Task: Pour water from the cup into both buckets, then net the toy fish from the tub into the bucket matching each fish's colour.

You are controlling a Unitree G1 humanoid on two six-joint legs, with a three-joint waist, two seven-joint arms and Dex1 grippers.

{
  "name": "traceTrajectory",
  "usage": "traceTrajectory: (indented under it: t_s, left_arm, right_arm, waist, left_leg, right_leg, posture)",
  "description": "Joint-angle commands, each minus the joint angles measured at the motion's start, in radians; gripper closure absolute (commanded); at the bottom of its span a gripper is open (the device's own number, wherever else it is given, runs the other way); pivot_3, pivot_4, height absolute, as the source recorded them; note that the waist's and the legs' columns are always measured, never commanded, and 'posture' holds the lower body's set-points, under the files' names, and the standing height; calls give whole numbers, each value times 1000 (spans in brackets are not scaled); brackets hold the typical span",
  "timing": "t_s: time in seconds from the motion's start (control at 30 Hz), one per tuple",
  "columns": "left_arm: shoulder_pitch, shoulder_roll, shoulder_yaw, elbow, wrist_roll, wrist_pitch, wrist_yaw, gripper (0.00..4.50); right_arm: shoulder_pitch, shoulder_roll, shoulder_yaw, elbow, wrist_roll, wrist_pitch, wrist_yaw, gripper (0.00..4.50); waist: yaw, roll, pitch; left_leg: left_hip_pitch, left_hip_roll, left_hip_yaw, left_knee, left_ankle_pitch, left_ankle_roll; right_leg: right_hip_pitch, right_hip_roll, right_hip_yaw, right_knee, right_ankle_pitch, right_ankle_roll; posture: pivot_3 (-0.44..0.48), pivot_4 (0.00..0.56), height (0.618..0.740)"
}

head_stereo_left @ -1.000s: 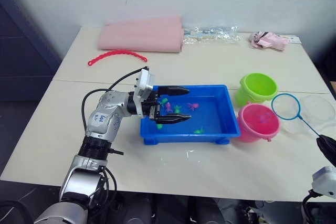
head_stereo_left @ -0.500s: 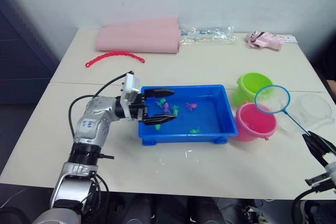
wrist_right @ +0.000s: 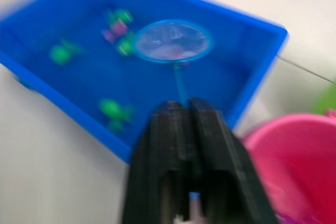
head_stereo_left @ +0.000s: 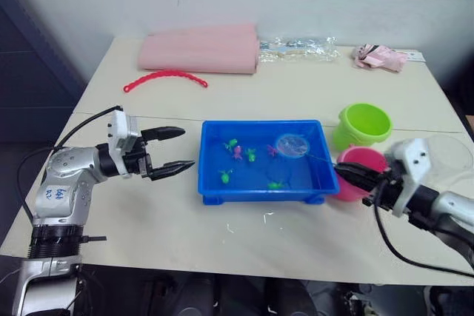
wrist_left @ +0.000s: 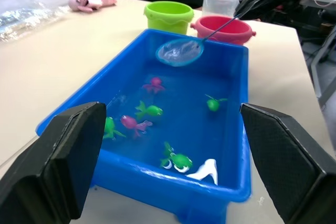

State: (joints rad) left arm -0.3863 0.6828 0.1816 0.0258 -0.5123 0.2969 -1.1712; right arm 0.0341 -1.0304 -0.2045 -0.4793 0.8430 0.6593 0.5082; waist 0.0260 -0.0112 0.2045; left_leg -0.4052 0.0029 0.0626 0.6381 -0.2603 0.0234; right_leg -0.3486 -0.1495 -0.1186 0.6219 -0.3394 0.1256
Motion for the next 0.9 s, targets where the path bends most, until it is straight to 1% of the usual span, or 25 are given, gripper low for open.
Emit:
traceTrajectory:
  t_s: [0.03, 0.2, 0.33, 0.37, 0.47, 0.6, 0.7, 0.9]
  left_arm:
    - [24, 15, 29, -107, -50, 49, 31, 78]
    - [41, 8, 19, -160, -64, 85, 59, 78]
    - [35, 2, 4, -172, -59, 95, 71, 78]
    - [32, 2, -2, -169, -52, 94, 72, 78]
    - [24, 2, -27, -165, -33, 89, 74, 78]
    - [7, -6, -45, -161, -25, 91, 86, 78]
    - [0, -3, -59, -156, -22, 93, 85, 78]
    - [-38, 3, -81, -116, -12, 86, 70, 78]
  right_arm:
    - [-52, -41, 34, 11, -22, 73, 74, 4500]
    - [-149, -10, 106, 77, -100, 116, 91, 4500]
    - [-209, 69, 153, 137, -188, 84, 64, 4500]
    - [-219, 96, 158, 153, -206, 77, 59, 4500]
    - [-227, 151, 174, 176, -242, 60, 58, 4500]
    - [-217, 214, 136, 187, -255, 19, 51, 4500]
    - [-168, 243, 84, 166, -251, -3, 56, 4500]
    - [-74, 288, 21, 90, -257, -55, 71, 4500]
  waist:
    - [0, 0, 0]
    - [-2, 0, 0]
    - [-3, 0, 0]
    - [-3, 0, 0]
    - [-2, 0, 0]
    - [-2, 0, 0]
    - [1, 0, 0]
    - [-1, 0, 0]
  left_leg:
    - [0, 0, 0, 0, 0, 0]
    - [0, 0, 1, 1, 0, 0]
    - [0, 1, 1, 3, 0, 0]
    - [-1, 1, 3, 3, 0, 0]
    - [-1, 1, 4, 3, 0, 0]
    - [-2, 1, 5, 5, 0, 0]
    - [-2, 1, 5, 6, 0, 0]
    - [-2, 1, 5, 5, -1, 1]
  right_leg:
    - [0, 0, 0, 0, 0, 0]
    - [0, 0, -1, 0, 0, 1]
    - [0, 1, 0, -1, 0, 1]
    - [-3, 0, 2, 0, 0, 1]
    - [-4, 1, 3, 1, 0, 1]
    - [-4, 1, 3, 4, 1, 1]
    - [-4, 0, 3, 4, 1, 1]
    - [-4, 1, 4, 4, 1, 1]
  posture:
    - [0, 150, 740]
    - [0, 150, 740]
    - [0, 150, 740]
    - [0, 150, 740]
    - [0, 150, 740]
    - [0, 150, 740]
    - [0, 150, 740]
    - [0, 150, 740]
